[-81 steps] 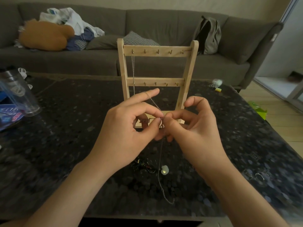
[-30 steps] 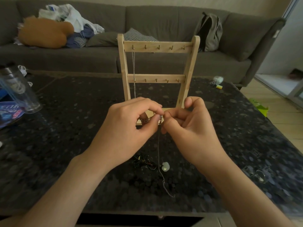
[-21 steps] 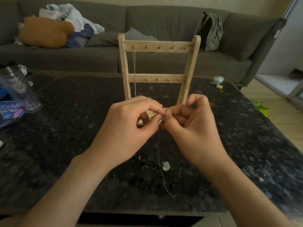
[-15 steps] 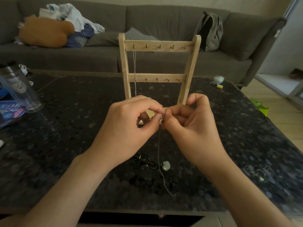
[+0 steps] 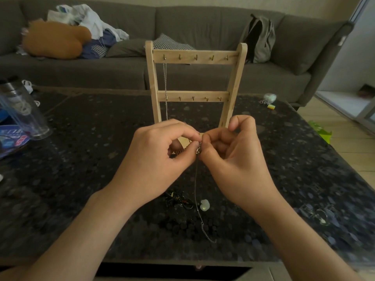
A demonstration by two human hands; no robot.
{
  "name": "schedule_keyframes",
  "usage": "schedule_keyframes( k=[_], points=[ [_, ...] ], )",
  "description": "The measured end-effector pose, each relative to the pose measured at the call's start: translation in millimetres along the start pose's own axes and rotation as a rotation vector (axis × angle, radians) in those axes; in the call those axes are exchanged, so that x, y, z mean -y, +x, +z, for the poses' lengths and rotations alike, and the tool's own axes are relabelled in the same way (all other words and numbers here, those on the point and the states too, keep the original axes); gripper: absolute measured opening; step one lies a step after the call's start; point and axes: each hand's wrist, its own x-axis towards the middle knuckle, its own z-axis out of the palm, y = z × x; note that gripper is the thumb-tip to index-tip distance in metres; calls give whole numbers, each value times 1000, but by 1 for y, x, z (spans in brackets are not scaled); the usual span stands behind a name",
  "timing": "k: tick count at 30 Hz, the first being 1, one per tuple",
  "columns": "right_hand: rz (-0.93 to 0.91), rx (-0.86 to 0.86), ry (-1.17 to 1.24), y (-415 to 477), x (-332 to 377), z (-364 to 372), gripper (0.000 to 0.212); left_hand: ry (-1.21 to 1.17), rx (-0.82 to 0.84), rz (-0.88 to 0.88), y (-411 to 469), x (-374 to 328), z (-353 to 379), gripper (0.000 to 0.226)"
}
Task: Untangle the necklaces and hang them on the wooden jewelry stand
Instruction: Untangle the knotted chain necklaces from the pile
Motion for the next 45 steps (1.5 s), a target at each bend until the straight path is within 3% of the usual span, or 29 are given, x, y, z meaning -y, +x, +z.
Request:
schedule_keyframes(
  k=[14,21,29,33,37,45],
  points=[
    [-115,-16,-103,-1,4,-1,50,22,-5,-32,1,-1,-1,11],
    [-118,21,-158,-2,1,-1,42,5,26,-50,2,-1,-2,10],
    [53,115,-56,0,-5,-2,28,-50,128,-68,1,-9,0,3],
    [176,186,134,3,-2,-3,19,-47,163,-90,0,-9,2,5],
    [270,138,287,6,1,-5,10,-60,132,-83,2,-3,-2,10],
    [108,42,62,3,-2,-8,27,-37,107,-77,-1,-5,2,10]
  ],
)
